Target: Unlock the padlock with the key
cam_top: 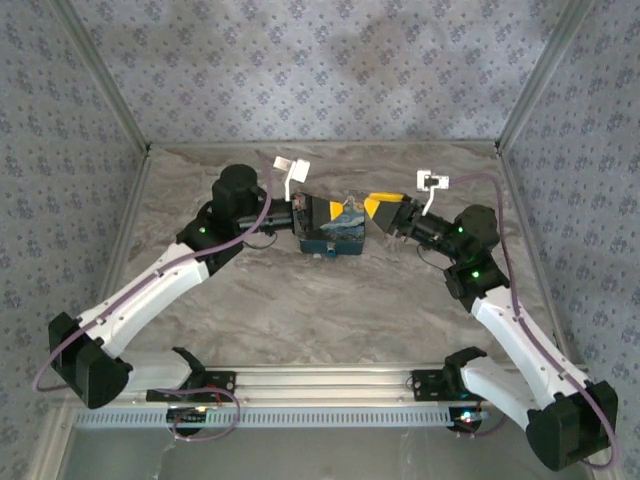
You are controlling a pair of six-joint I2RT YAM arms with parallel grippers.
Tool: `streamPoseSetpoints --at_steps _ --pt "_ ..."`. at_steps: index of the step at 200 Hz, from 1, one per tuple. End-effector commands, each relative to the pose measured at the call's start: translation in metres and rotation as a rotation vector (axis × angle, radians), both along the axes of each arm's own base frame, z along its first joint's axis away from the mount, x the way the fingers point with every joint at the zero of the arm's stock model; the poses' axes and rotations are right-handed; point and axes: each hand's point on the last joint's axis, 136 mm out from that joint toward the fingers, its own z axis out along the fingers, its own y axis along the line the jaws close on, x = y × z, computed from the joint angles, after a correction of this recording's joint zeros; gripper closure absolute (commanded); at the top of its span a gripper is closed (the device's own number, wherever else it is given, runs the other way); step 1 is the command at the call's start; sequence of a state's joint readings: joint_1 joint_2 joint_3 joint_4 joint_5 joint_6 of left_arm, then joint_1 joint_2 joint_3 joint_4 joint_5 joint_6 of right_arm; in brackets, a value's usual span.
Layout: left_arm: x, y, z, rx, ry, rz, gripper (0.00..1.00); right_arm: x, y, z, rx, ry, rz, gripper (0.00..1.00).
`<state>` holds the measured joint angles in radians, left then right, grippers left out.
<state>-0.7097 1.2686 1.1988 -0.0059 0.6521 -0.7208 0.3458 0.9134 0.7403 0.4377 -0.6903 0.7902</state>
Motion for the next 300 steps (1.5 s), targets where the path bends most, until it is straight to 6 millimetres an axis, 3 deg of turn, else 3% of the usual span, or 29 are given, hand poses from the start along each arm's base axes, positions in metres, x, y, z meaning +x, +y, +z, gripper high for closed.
streamPoseSetpoints --at_steps 1,25,57,108,201,235,300 --pt "0.002 0.005 -0.038 0.199 0.066 0.003 1.00 0.005 -0.016 -0.026 -0.105 0.066 -0.081 0.52" --pt "0.000 0.006 -0.057 0.294 0.109 -0.028 1.00 0.001 -0.019 -0.035 -0.208 0.065 -0.090 0.54" --pt "-0.010 0.002 -0.066 0.339 0.142 -0.114 1.00 -0.007 -0.005 -0.038 -0.234 0.087 0.031 0.54" --pt "-0.031 -0.003 -0.053 0.323 0.125 -0.238 1.00 -0.018 0.016 -0.049 -0.215 0.118 0.202 0.48" --pt "-0.043 -0.005 -0.039 0.284 0.101 -0.305 1.00 -0.032 0.033 -0.054 -0.219 0.107 0.310 0.49" --pt "-0.045 -0.004 -0.037 0.278 0.095 -0.311 1.00 -0.036 0.036 -0.052 -0.216 0.096 0.333 0.58" --pt "-0.044 -0.003 -0.038 0.286 0.092 -0.302 1.00 -0.046 0.038 -0.053 -0.222 0.089 0.377 0.85"
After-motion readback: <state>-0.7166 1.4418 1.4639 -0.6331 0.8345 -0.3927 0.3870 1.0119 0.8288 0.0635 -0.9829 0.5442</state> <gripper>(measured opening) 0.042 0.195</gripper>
